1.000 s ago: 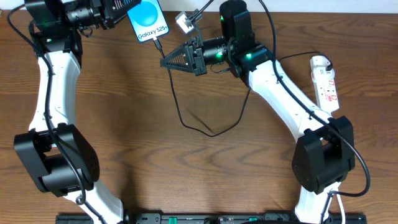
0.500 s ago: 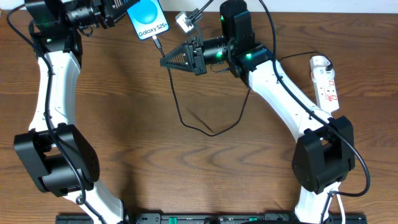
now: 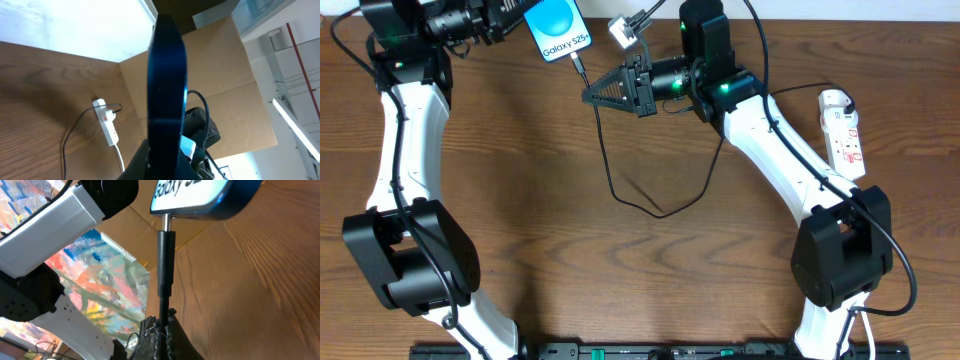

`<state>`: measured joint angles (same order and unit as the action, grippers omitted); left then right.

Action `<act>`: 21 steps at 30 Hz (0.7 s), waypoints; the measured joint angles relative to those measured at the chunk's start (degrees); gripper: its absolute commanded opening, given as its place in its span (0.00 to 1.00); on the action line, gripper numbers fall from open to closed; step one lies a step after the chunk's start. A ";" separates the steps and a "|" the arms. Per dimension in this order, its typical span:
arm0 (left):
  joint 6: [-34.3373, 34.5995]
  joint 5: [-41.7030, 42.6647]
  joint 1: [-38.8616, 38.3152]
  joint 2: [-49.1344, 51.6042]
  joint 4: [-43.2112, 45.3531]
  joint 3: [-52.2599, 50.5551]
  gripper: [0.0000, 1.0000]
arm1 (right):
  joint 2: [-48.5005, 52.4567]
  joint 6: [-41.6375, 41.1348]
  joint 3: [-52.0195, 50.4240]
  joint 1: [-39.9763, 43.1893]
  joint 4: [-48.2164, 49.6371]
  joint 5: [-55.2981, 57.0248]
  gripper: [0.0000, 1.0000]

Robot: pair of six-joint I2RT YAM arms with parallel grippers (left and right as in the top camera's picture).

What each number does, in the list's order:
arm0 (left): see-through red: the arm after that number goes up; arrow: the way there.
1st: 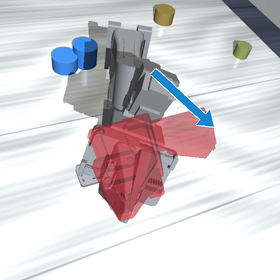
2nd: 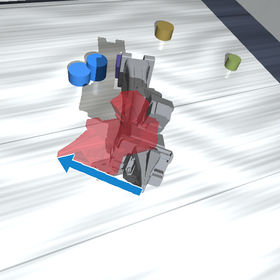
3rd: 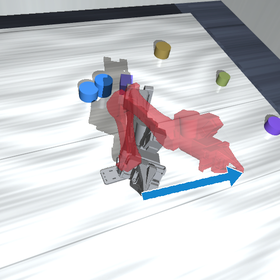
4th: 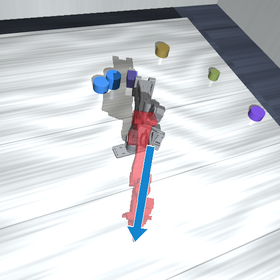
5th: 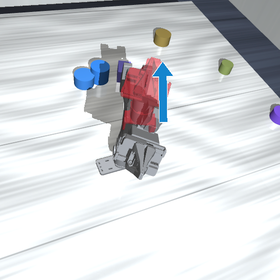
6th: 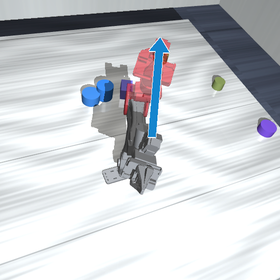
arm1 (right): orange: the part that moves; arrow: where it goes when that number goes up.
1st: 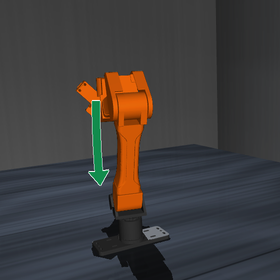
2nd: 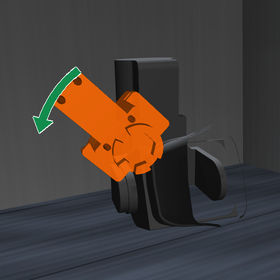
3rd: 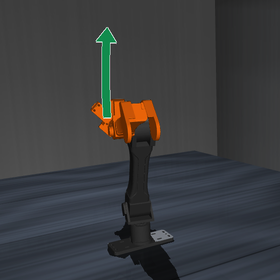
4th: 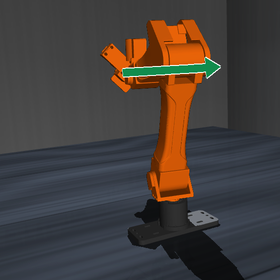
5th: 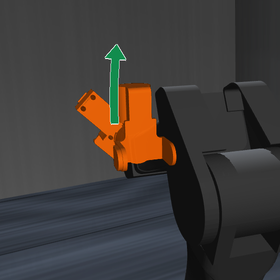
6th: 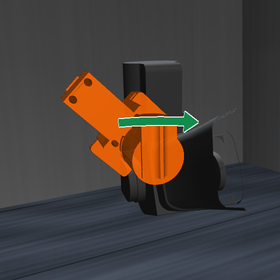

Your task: Plug charger to phone and switch on socket

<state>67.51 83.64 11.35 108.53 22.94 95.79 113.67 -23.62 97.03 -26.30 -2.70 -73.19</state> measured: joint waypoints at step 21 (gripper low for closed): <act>0.02 -0.02 -0.22 0.00 0.00 0.00 0.07 | 0.00 -0.09 0.00 0.00 -0.87 0.92 0.01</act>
<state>67.53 83.61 11.14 108.53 22.94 95.79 113.67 -23.70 97.03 -26.30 -3.57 -72.27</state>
